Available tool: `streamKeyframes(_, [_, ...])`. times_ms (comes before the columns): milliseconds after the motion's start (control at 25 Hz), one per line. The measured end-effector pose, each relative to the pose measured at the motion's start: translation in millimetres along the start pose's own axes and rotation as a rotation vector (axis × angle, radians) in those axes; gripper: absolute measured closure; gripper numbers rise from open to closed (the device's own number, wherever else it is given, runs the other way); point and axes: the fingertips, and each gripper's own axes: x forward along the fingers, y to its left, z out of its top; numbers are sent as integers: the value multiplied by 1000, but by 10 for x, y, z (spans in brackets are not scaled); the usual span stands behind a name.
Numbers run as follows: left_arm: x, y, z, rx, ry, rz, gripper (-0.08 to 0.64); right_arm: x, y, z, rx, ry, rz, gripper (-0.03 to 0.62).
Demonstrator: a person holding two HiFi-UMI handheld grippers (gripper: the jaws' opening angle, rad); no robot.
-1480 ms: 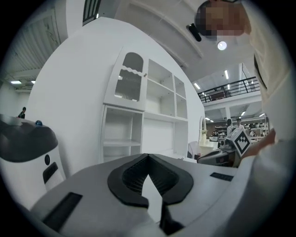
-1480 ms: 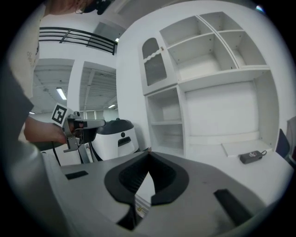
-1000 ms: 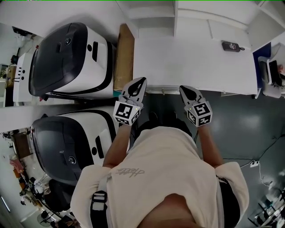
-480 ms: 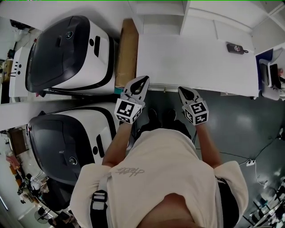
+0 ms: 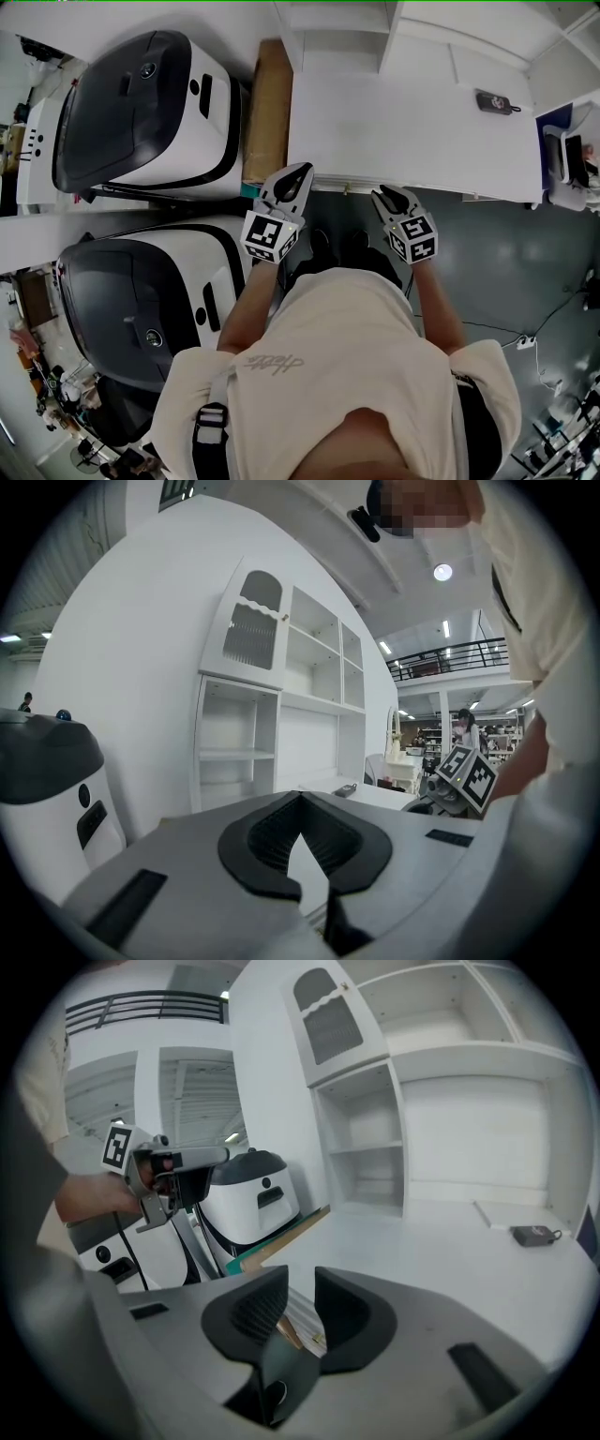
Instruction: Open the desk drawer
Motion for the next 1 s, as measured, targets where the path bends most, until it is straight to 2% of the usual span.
streamKeyframes(440, [-109,-5,-172,-28,13,1,560,343,14,-582,63,118,7,503])
streamKeyframes(680, [-157,53,-365,-54,44,28,560,760,-41,-1109,91,238,-2,503])
streamKeyframes(1000, [23,96,-545,-65,82,14,560,1246,-253,-1677,198,355,-25,503])
